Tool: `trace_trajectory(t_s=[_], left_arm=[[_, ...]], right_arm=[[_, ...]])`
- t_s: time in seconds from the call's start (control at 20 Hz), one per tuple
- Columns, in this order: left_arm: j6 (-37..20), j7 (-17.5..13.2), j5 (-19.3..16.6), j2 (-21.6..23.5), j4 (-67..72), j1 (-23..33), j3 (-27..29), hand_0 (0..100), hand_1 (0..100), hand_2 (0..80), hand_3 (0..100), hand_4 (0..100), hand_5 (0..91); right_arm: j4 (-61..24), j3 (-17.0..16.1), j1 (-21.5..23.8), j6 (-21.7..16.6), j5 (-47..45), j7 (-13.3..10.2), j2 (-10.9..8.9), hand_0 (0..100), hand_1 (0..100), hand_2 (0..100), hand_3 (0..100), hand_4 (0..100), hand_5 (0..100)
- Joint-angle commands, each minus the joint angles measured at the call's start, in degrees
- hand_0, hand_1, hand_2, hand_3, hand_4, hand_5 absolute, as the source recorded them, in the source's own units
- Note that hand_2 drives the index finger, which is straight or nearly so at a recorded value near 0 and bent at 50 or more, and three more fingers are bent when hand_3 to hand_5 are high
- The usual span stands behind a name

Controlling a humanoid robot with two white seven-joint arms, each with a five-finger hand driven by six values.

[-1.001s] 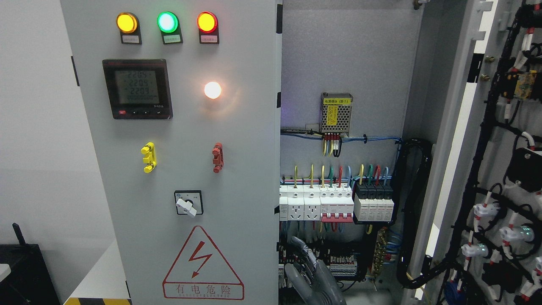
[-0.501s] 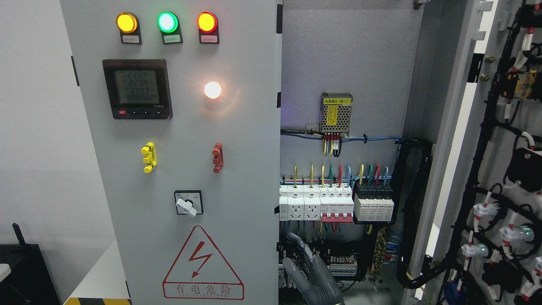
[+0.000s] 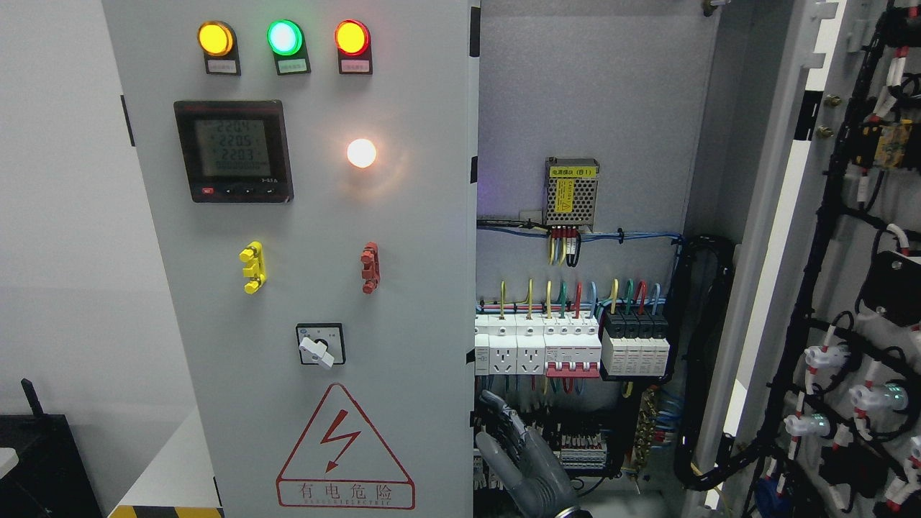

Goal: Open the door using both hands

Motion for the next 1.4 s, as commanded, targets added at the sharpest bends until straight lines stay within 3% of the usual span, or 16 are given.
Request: trace_trajectory(t_s=[0.0, 0.6, 0.8, 1.25, 1.35], left_arm=[[0.01, -0.01, 0.00, 0.00, 0.00, 0.00, 0.00, 12, 39, 0.0, 0, 0, 0.0], [0.01, -0.01, 0.00, 0.00, 0.00, 0.00, 0.00, 12, 39, 0.0, 0, 0, 0.0], [0.01, -0.01, 0.00, 0.00, 0.00, 0.00, 0.00, 12, 39, 0.0, 0, 0, 0.0], [0.01, -0.01, 0.00, 0.00, 0.00, 0.00, 0.00, 12, 39, 0.0, 0, 0, 0.0], [0.01, -0.01, 0.00, 0.00, 0.00, 0.00, 0.00, 12, 39, 0.0, 0, 0, 0.0]], right_arm=[[2.02, -0.01, -1.03, -0.05, -0.29, 0.68, -0.17, 12, 39, 0, 0, 0, 0], [4.30, -0.19, -2.53, -0.05, -0.47, 2.79, -0.35, 12, 39, 0, 0, 0, 0], [5.10, -0.19, -2.79, 0.04, -0.47, 6.04, -0.35, 12, 39, 0, 0, 0, 0], [6.41, -0.19, -4.11, 0.13, -5.30, 6.22, -0.53, 12, 39, 0, 0, 0, 0], [6.68, -0.19, -4.46, 0.13, -5.30, 7.53, -0.53, 12, 39, 0, 0, 0, 0]])
